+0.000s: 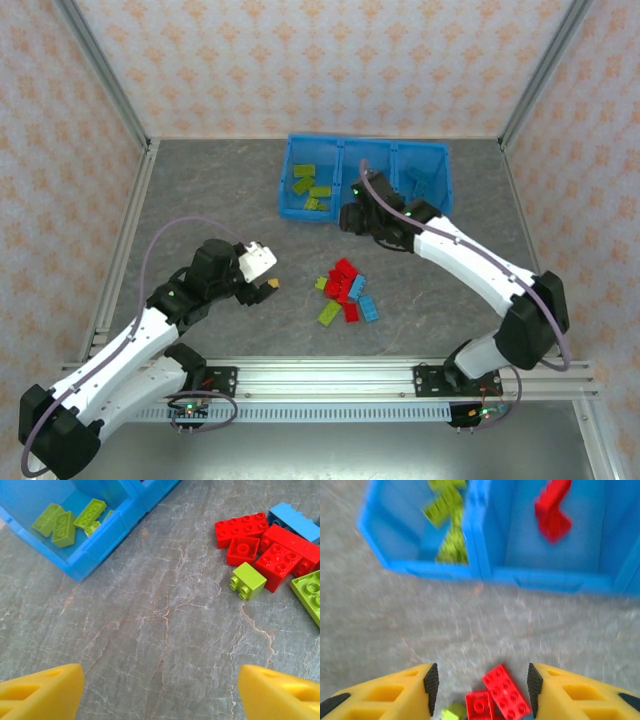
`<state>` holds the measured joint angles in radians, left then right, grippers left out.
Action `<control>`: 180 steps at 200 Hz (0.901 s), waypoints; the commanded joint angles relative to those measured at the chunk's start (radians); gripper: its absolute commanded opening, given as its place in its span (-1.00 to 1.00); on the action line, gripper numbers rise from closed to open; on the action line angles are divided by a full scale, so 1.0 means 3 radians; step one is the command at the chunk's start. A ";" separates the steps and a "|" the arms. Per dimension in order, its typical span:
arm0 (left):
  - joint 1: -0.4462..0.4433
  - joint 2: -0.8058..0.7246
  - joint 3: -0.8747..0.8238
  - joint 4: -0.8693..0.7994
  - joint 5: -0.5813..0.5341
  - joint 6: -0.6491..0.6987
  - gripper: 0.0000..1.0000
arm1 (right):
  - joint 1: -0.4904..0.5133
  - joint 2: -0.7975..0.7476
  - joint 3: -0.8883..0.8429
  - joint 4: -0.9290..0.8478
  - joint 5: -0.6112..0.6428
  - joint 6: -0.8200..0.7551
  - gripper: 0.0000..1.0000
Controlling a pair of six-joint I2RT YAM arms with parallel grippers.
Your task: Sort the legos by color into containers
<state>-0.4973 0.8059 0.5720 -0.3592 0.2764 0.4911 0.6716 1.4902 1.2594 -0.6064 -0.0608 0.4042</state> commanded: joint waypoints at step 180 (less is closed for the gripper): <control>-0.0002 -0.0084 0.0021 0.0076 0.0014 -0.0037 0.63 | 0.0159 0.1422 0.0060 -0.0474 -0.0141 0.0758 0.57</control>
<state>-0.4973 0.7891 0.5720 -0.3496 0.2882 0.4801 0.7151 1.9144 1.3071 -0.7189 -0.1368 0.5617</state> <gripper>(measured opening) 0.814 0.800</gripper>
